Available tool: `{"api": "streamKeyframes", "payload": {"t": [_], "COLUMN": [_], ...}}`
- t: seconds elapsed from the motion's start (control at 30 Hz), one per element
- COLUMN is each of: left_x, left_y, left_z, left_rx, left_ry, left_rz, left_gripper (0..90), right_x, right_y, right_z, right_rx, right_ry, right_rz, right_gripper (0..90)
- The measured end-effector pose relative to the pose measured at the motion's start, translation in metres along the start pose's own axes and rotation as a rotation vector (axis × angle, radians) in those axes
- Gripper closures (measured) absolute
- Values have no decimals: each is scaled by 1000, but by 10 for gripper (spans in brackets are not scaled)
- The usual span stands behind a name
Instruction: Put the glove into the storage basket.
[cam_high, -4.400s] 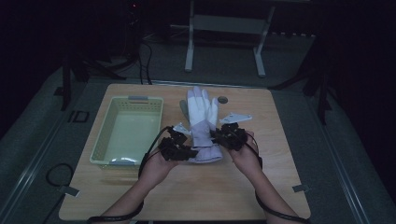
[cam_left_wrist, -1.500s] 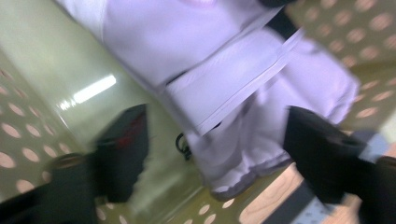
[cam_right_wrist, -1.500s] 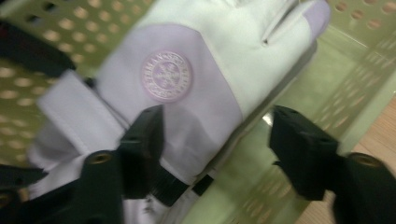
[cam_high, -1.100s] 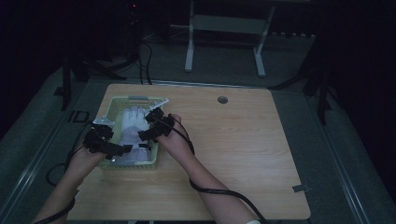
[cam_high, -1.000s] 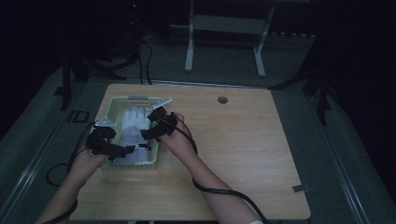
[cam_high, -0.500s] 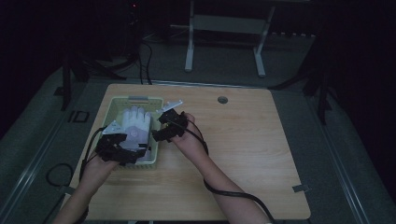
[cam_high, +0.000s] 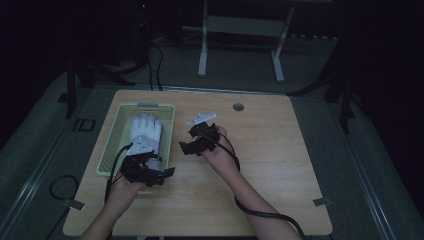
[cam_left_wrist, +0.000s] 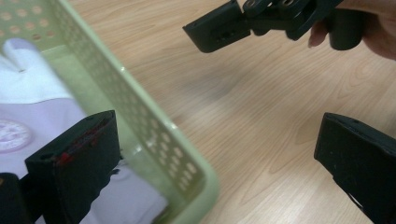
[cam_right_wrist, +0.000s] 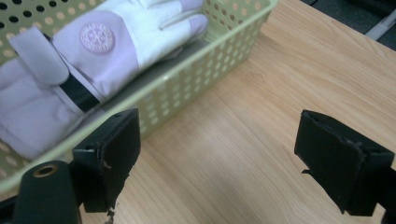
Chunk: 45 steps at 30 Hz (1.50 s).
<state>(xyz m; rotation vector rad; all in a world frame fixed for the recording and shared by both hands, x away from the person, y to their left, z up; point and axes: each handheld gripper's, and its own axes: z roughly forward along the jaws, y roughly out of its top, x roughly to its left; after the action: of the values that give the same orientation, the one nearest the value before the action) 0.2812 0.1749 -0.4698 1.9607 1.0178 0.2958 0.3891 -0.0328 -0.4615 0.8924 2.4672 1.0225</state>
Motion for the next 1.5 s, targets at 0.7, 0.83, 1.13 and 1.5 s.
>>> {"api": "streamKeyframes", "payload": {"t": [0.7, 0.83, 1.13, 1.5], "left_x": [-67, -75, -79, -78], "left_y": [-15, -24, -39, -52], "left_z": [50, 65, 85, 98], "left_rx": [46, 77, 69, 44], "left_ry": [-70, -63, -67, -23], "left_rz": [148, 171, 146, 102], "left_gripper": [2, 2, 2, 2], "right_x": [-34, -34, -40, -45], "right_y": [-71, -84, -103, -121], "right_z": [-21, -18, -14, -11], "right_rx": [-27, -7, -9, -24], "right_ry": [-10, -14, -34, -34], "right_rz": [43, 29, 23, 13], "right_gripper": [141, 140, 138, 134]}}
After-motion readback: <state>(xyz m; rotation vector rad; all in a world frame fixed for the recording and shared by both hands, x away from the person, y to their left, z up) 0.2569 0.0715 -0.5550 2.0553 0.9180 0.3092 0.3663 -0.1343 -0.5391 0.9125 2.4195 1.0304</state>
